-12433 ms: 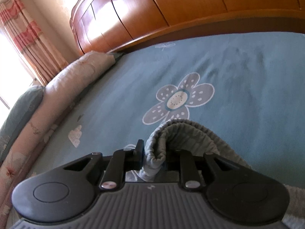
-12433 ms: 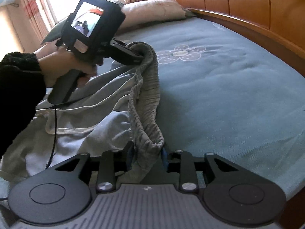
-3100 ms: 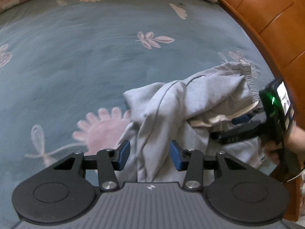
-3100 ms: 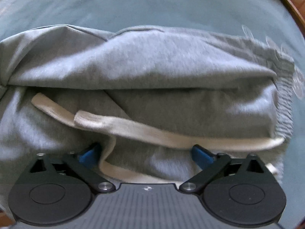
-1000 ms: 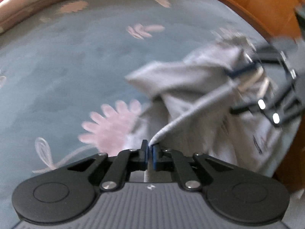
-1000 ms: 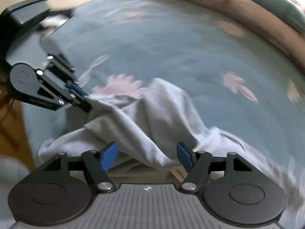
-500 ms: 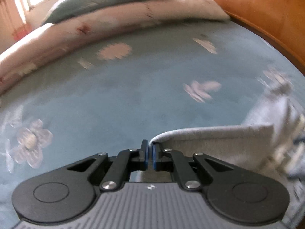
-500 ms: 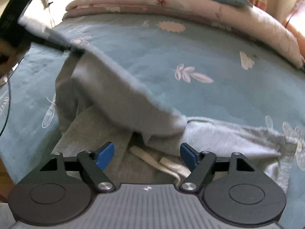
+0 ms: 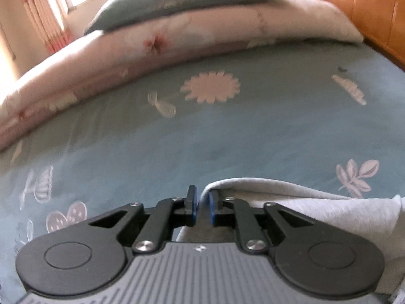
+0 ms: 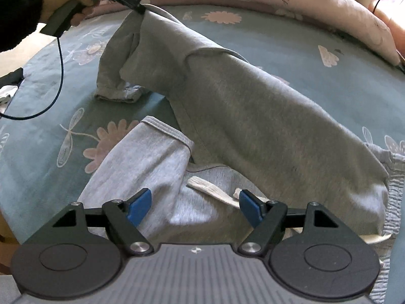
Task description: Fold clothes
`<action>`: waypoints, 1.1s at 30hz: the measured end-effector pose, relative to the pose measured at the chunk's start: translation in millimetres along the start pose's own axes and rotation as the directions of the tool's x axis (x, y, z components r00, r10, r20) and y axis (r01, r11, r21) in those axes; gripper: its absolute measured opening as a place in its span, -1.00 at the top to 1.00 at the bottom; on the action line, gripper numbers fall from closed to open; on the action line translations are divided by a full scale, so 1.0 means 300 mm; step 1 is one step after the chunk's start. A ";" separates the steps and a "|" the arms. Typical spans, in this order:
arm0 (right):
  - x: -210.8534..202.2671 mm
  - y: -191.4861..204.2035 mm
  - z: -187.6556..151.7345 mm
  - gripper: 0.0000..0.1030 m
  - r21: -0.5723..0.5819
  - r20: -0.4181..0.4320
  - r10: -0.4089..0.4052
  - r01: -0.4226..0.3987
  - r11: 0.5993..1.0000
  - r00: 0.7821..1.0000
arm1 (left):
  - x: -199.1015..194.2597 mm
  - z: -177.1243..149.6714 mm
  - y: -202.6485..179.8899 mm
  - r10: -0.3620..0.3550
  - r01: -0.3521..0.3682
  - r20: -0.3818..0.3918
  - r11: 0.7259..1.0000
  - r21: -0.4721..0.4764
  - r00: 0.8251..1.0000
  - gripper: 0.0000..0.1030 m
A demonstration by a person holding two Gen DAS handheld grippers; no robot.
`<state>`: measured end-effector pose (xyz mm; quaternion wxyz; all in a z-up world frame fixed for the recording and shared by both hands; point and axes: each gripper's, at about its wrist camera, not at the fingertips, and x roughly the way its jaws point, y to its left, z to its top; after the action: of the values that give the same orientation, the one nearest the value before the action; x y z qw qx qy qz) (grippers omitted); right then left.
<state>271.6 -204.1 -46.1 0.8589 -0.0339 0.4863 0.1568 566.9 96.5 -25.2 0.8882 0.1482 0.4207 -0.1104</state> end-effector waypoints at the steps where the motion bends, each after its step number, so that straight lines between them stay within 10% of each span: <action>1: 0.000 0.004 0.003 -0.56 0.003 0.000 -0.002 0.002 1.000 1.000 | 0.010 -0.008 0.005 -0.001 0.001 -0.005 1.000 -0.010 1.000 0.70; 16: 0.046 0.028 0.057 -0.56 0.069 0.007 -0.017 0.016 0.997 1.000 | -0.149 -0.310 0.178 -0.090 0.082 -0.011 0.944 -0.319 0.996 0.14; 25: 0.077 0.063 0.082 -0.56 0.042 -0.016 0.009 -0.009 0.999 1.000 | -0.125 -0.598 0.179 -0.223 0.155 -0.035 0.775 -0.612 0.974 0.15; 33: 0.104 0.095 0.090 -0.56 0.034 -0.039 0.023 -0.021 0.999 0.999 | -0.057 -0.624 0.130 -0.237 0.161 -0.030 0.743 -0.650 0.971 0.15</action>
<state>300.3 -164.1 -55.7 0.8477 -0.0174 0.5062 0.1573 435.1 200.7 -117.9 0.8434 -0.2050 0.4946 -0.0456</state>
